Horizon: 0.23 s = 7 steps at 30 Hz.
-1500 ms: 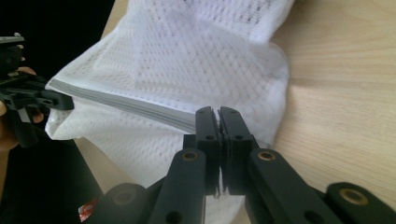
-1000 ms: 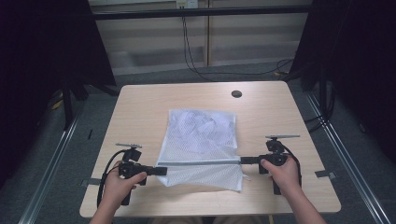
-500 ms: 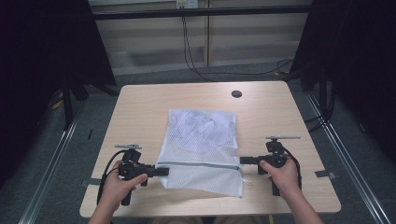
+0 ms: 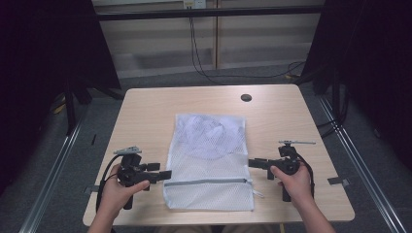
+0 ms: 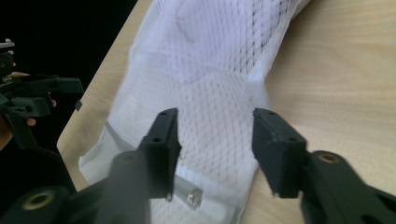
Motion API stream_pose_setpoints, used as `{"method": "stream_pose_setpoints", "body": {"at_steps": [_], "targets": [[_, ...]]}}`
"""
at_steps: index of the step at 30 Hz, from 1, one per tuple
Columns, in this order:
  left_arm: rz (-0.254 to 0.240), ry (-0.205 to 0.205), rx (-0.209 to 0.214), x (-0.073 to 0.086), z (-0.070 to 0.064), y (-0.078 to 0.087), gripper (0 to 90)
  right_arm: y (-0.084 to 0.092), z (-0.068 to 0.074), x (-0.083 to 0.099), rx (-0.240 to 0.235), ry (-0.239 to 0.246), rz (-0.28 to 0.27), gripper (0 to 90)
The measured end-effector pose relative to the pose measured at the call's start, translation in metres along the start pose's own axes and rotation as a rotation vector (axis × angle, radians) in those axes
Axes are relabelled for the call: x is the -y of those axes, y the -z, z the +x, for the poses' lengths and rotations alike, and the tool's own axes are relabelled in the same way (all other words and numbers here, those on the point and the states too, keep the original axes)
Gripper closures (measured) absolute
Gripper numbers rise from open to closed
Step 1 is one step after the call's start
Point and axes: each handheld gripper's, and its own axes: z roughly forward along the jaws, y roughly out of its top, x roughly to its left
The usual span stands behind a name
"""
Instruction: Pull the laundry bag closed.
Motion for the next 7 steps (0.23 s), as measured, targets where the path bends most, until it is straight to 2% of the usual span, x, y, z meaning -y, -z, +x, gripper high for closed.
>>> {"method": "stream_pose_setpoints", "body": {"at_steps": [4, 7], "targets": [[-0.017, -0.017, -0.022, -0.0003, 0.0020, 0.0004, 19.7, 0.0006, 0.0009, -0.0007, 0.006, 0.029, -0.019, 44.4], [-0.018, -0.035, -0.043, -0.0002, 0.0043, -0.0001, 18.4, -0.0004, -0.0004, -0.0013, 0.017, 0.061, -0.024, 35.6]]}}
